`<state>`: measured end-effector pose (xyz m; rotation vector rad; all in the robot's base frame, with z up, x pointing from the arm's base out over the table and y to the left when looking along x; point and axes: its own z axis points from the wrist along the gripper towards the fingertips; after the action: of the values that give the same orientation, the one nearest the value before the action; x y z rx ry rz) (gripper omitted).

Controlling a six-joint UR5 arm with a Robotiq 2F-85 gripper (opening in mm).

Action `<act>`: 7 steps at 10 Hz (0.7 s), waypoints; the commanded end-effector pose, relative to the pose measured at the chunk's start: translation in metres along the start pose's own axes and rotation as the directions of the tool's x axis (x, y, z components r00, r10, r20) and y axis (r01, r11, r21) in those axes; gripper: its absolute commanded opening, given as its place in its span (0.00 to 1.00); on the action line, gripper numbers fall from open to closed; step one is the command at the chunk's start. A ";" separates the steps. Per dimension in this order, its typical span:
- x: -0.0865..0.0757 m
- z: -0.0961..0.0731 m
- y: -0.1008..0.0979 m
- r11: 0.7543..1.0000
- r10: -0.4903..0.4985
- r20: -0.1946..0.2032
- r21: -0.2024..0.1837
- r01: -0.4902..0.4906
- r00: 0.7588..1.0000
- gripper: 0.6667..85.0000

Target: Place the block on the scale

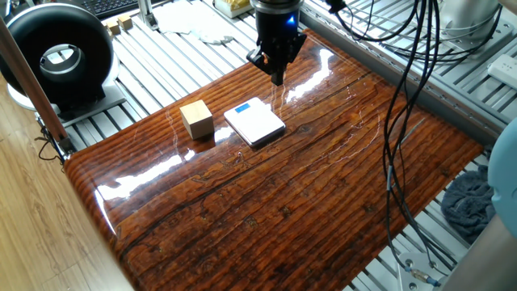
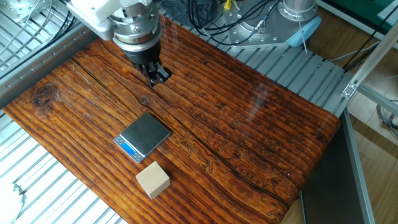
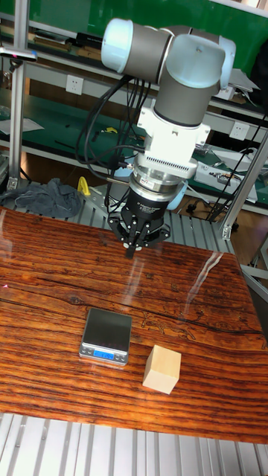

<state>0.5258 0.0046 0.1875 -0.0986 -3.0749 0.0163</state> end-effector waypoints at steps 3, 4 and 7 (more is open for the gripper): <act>-0.016 -0.006 0.006 0.999 -0.037 0.057 -0.008 0.037 0.998 0.00; -0.017 -0.006 0.008 1.000 -0.022 0.060 -0.012 0.022 0.998 0.00; -0.033 -0.008 0.025 0.993 0.085 0.113 -0.088 -0.075 0.990 0.00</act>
<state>0.5483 0.0145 0.1906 -0.1385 -3.1513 -0.0245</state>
